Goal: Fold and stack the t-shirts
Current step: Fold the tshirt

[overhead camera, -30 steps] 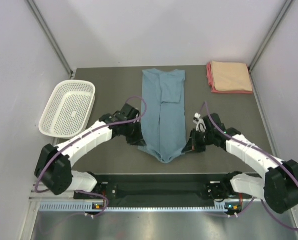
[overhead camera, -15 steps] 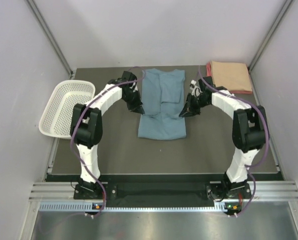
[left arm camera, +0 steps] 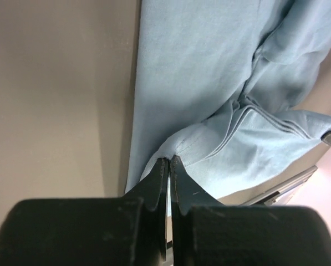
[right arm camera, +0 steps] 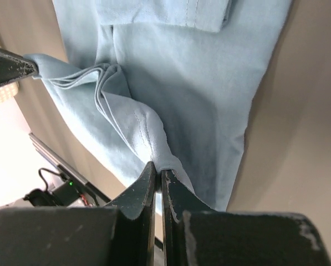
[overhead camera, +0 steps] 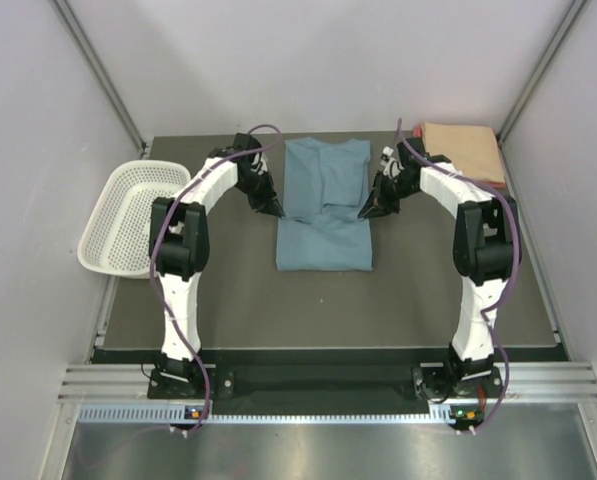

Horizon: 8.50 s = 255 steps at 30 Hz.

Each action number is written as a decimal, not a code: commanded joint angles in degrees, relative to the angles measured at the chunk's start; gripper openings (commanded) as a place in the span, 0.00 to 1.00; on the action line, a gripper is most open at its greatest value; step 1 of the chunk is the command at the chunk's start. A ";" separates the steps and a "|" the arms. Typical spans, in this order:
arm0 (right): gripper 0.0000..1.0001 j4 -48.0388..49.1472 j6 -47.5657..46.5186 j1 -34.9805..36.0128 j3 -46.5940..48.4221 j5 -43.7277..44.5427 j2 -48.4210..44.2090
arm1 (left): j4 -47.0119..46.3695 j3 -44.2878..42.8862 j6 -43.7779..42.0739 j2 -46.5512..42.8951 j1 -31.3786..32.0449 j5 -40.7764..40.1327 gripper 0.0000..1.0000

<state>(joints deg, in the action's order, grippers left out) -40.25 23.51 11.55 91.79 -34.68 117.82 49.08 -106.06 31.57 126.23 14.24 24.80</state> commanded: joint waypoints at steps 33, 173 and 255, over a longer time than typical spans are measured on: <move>0.00 -4.05 -2.24 -5.75 13.15 -3.03 9.80 | -4.43 -7.32 5.60 4.20 -1.76 2.80 0.00; 0.13 12.82 -0.92 0.14 -15.24 -8.83 0.38 | -33.35 27.66 0.78 -6.18 8.09 19.95 0.11; 0.03 26.26 6.27 28.61 -19.80 -16.39 -5.76 | -28.43 33.55 -0.72 -10.40 3.78 9.75 0.01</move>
<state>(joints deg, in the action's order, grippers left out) -25.30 23.83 37.19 74.19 -48.25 112.40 22.87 -73.78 31.40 116.99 18.06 36.99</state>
